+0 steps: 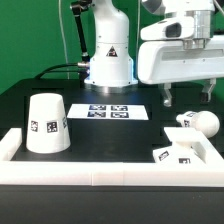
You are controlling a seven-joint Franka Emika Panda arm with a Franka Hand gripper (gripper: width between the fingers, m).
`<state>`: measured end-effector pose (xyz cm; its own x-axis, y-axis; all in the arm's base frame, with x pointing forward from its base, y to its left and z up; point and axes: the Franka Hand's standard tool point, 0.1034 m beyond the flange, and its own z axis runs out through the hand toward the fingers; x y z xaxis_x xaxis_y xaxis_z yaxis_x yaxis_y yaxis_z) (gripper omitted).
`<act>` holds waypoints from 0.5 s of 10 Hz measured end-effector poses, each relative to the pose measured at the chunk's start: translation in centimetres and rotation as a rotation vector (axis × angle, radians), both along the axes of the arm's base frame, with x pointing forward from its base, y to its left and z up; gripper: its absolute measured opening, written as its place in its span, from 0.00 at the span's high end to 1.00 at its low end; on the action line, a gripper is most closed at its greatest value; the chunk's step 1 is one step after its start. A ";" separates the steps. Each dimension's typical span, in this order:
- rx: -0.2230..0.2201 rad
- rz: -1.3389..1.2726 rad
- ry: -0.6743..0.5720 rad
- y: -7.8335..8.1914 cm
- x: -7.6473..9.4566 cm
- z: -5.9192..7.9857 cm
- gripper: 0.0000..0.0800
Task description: Assemble lamp
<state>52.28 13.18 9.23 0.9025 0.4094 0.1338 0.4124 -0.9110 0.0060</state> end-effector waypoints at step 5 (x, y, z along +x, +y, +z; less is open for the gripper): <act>0.013 -0.029 0.000 1.9 0.2 -0.4 0.13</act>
Offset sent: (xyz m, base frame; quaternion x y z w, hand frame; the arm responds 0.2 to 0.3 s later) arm 0.0231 0.0152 -0.0076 0.0092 -0.0001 0.0238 0.9997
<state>52.43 15.08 8.83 0.9140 0.3812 0.1392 0.3857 -0.9226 -0.0054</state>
